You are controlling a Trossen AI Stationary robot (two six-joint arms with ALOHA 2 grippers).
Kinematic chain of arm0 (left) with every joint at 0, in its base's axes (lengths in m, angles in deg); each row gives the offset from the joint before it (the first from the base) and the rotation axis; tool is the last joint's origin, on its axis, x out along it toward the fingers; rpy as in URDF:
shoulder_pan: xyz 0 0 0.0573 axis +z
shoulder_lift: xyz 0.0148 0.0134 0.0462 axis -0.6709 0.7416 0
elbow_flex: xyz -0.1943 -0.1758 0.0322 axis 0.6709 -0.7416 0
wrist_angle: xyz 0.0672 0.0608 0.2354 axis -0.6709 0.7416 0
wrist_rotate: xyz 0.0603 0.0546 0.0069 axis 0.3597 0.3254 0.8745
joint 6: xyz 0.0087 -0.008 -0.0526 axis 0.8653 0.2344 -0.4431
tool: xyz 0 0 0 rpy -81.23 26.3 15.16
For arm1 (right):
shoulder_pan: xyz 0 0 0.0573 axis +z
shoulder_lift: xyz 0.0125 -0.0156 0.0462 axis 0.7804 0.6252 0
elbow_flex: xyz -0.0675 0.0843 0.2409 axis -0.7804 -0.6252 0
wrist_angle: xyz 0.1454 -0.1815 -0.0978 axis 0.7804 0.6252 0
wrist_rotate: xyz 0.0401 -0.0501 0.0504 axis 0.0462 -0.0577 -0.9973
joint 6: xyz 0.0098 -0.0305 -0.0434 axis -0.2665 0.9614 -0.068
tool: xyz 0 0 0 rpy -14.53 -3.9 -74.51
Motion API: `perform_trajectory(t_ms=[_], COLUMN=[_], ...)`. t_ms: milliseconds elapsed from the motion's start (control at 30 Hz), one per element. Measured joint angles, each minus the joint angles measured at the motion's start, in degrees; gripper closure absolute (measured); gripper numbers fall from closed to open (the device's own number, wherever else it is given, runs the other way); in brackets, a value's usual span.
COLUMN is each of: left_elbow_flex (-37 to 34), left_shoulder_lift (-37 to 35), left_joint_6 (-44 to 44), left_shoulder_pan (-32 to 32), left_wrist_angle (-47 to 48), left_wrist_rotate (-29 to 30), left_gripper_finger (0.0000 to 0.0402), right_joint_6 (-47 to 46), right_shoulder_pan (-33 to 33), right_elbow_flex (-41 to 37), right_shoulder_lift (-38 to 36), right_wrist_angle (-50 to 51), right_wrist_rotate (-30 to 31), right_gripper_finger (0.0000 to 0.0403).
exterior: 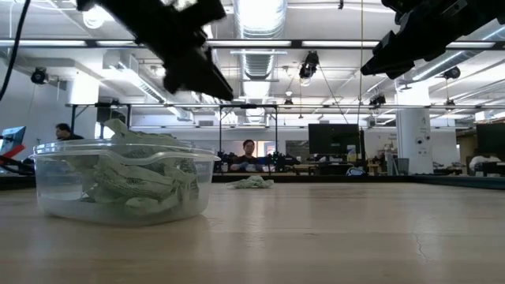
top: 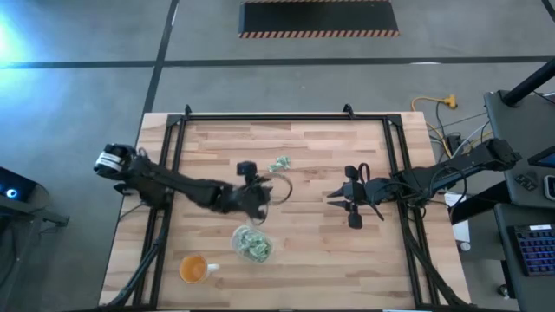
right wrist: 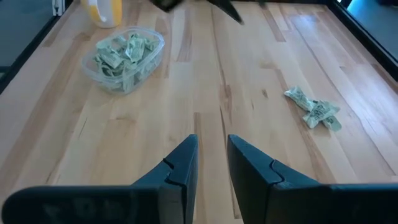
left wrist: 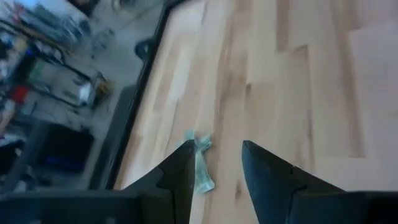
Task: Pick and place Stevia / Truvia into bins
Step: Put the stevia packet into the transparent container
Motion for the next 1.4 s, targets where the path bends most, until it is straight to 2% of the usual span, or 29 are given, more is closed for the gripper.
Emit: perform_trajectory(t_ms=[300, 667, 833, 1133, 1400], left_elbow_flex=[1.97, 5.00, 6.52, 10.32, 12.03], left_shoulder_lift=[5.83, 6.27, 8.96, 17.37, 20.45], left_joint_6=[-1.59, -6.27, -6.20, -3.24, -3.09], left_shoulder_pan=[16.95, 32.35, 34.06, 34.13, 34.13], left_wrist_angle=[0.21, 2.51, 6.74, 6.49, 6.86], left_wrist_rotate=[-17.27, -38.79, -39.89, -39.45, -39.22], left_gripper_finger=[0.0285, 0.0285, 0.0285, 0.0285, 0.0285], right_joint_6=[0.61, 0.63, 0.64, 0.63, 0.63], right_shoulder_pan=[0.00, 0.00, 0.00, 0.00, 0.00], right_elbow_flex=[0.00, -0.46, -0.50, -0.52, -0.83], right_shoulder_lift=[0.00, 0.00, 0.00, 0.00, 0.00], right_wrist_angle=[-0.13, 0.02, -0.03, -0.15, -0.19], right_wrist_rotate=[0.09, 0.09, 0.09, 0.07, 0.05], right_gripper_finger=[0.0326, 0.0326, 0.0326, 0.0326, 0.0326])
